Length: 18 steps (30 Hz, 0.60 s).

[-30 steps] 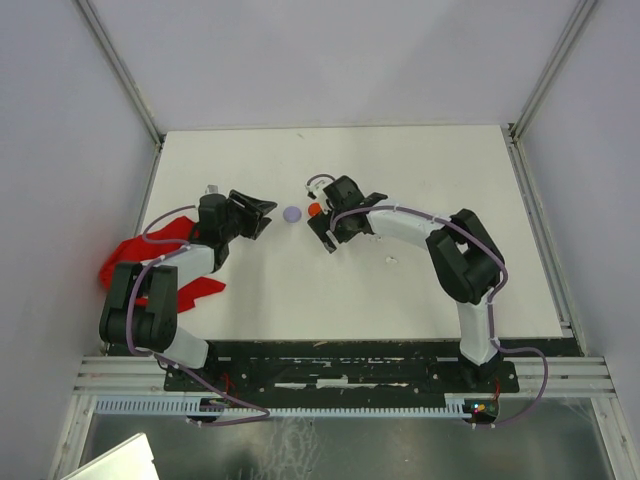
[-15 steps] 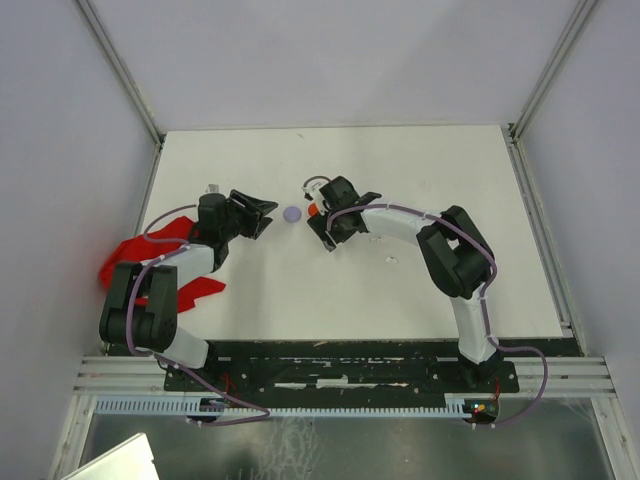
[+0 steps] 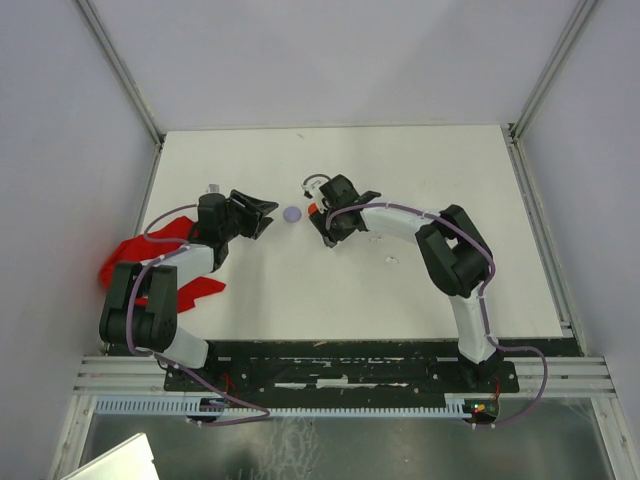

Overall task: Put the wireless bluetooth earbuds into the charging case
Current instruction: Pick up the charging case at the center of the board.

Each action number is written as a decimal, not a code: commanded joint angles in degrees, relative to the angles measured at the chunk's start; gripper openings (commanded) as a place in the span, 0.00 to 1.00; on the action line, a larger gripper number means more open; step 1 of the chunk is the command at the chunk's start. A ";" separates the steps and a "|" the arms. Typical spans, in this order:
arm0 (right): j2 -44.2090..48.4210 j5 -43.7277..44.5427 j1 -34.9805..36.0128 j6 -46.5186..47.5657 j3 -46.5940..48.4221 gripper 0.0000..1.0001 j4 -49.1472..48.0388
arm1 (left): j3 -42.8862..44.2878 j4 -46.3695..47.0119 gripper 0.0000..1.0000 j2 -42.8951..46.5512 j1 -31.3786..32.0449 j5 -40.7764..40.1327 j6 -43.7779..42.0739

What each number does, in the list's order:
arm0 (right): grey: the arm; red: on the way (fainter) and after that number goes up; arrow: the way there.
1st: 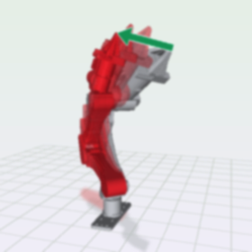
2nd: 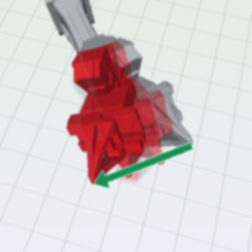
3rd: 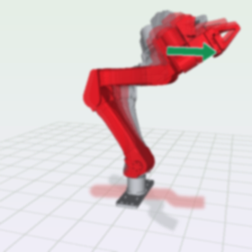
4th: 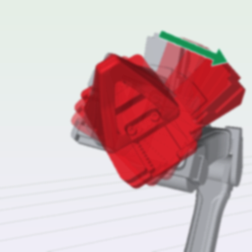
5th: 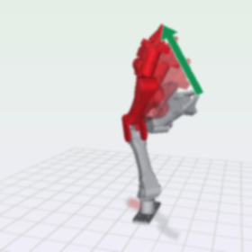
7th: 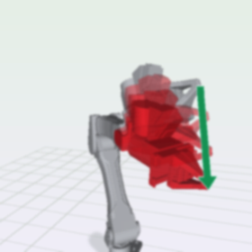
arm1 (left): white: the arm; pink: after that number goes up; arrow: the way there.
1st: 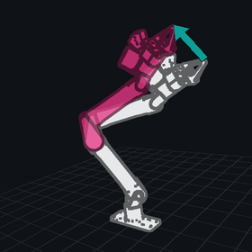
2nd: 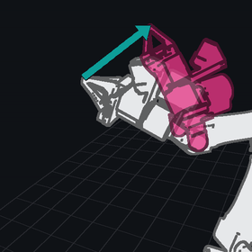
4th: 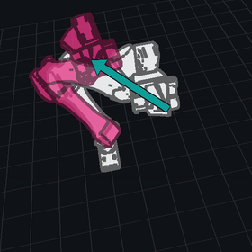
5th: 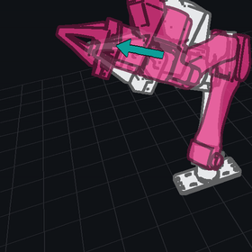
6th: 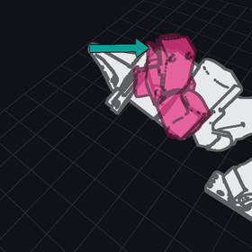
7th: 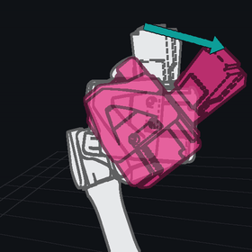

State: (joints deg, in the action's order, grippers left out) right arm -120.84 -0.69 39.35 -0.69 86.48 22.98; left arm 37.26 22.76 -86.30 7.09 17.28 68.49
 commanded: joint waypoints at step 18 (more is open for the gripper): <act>16.84 -14.25 -6.03 -0.13 -14.59 0.38 -20.97 | 4.24 17.05 0.58 -6.07 1.85 19.74 0.32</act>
State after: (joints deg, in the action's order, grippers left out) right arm -111.74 -6.81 35.53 -1.21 74.28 12.19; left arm 38.83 31.09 -89.97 7.53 30.00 68.38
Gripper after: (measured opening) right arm 0.585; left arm 0.585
